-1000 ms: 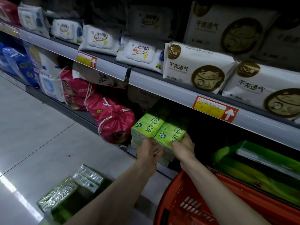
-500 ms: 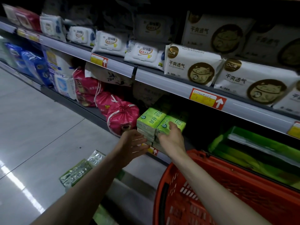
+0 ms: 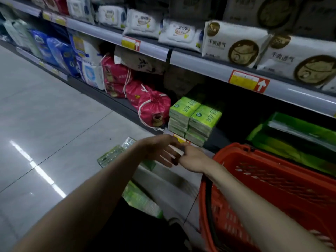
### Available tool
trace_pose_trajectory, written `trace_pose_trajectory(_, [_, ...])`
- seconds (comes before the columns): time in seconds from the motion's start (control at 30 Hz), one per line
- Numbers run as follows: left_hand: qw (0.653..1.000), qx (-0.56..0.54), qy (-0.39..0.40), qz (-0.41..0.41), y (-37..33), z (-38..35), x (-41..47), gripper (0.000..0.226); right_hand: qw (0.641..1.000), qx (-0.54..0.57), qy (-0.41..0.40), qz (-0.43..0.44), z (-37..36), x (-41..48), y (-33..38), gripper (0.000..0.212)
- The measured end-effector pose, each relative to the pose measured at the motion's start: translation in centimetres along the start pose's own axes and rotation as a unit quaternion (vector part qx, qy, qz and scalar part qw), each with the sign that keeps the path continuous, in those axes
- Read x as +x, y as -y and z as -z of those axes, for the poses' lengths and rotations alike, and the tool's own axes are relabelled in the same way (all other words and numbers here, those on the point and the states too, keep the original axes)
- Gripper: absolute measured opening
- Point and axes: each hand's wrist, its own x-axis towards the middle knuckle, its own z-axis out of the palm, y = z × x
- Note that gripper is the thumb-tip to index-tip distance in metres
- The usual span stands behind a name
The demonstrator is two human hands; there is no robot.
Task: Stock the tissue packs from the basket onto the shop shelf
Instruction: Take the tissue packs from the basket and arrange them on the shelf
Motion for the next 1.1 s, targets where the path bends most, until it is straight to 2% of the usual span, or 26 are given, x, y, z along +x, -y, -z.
trace_pose_trajectory(0.07, [0.998,0.050,-0.017,0.017,0.3,1.3,-1.2,0.051,1.000,-0.024,-0.002,-0.017,-0.6,-0.6,-0.7,0.075])
trace_pose_trajectory(0.17, [0.990,0.111,-0.073,0.055,1.5,4.4,-2.8,0.041,0.997,-0.064,0.027,-0.033,-2.2,-1.4,-1.1,0.080])
trace_pose_trajectory(0.23, [0.977,0.158,-0.089,0.116,3.0,6.7,-4.4,0.036,0.994,-0.099,0.052,-0.002,-3.8,-1.9,-0.3,0.072])
trace_pose_trajectory(0.33, [0.936,0.248,-0.085,0.233,6.1,10.7,-6.8,0.044,0.987,-0.122,0.090,0.057,-7.3,-1.9,1.6,0.053])
trace_pose_trajectory(0.37, [0.922,0.265,-0.095,0.265,7.5,12.1,-7.7,0.046,0.984,-0.129,0.106,0.067,-8.7,-1.9,2.3,0.054])
trace_pose_trajectory(0.43, [0.907,0.261,-0.119,0.308,10.7,14.6,-9.2,0.046,0.978,-0.137,0.126,0.092,-11.8,-1.6,3.7,0.075])
trace_pose_trajectory(0.5, [0.916,0.216,-0.168,0.295,13.8,15.9,-10.0,0.041,0.975,-0.154,0.124,0.101,-14.9,-1.4,4.9,0.102])
trace_pose_trajectory(0.57, [0.937,0.126,-0.233,0.227,16.6,16.2,-9.6,0.035,0.974,-0.167,0.122,0.095,-17.3,-1.5,5.9,0.122])
trace_pose_trajectory(0.63, [0.952,0.014,-0.257,0.168,18.4,15.5,-8.8,0.030,0.970,-0.192,0.123,0.085,-18.9,-1.6,6.4,0.131])
trace_pose_trajectory(0.7, [0.958,-0.047,-0.242,0.145,19.0,14.3,-7.6,0.030,0.964,-0.221,0.121,0.081,-20.2,-1.5,6.1,0.135])
trace_pose_trajectory(0.73, [0.957,-0.042,-0.254,0.135,19.1,14.0,-6.9,0.040,0.964,-0.226,0.113,0.080,-20.7,-1.4,5.8,0.137])
trace_pose_trajectory(0.83, [0.933,0.057,-0.348,0.078,18.2,14.3,-5.4,0.099,0.973,-0.197,0.087,0.084,-20.7,-0.7,4.8,0.138])
trace_pose_trajectory(0.9, [0.919,0.131,-0.371,0.018,16.7,14.9,-4.9,0.112,0.978,-0.173,0.085,0.086,-19.3,0.0,5.0,0.132])
trace_pose_trajectory(0.97, [0.912,0.194,-0.361,-0.017,15.2,15.3,-3.9,0.111,0.982,-0.158,0.038,0.098,-17.5,0.7,5.7,0.107])
trace_pose_trajectory(1.03, [0.895,0.258,-0.363,-0.034,13.7,15.1,-2.6,0.111,0.975,-0.136,-0.093,0.149,-15.8,1.8,6.5,0.063])
trace_pose_trajectory(1.07, [0.883,0.294,-0.364,-0.043,13.0,14.9,-1.9,0.113,0.963,-0.129,-0.159,0.177,-15.0,2.4,6.9,0.048])
trace_pose_trajectory(1.1, [0.871,0.334,-0.357,-0.052,12.4,14.5,-1.3,0.115,0.947,-0.131,-0.215,0.200,-14.2,3.1,7.2,0.042])
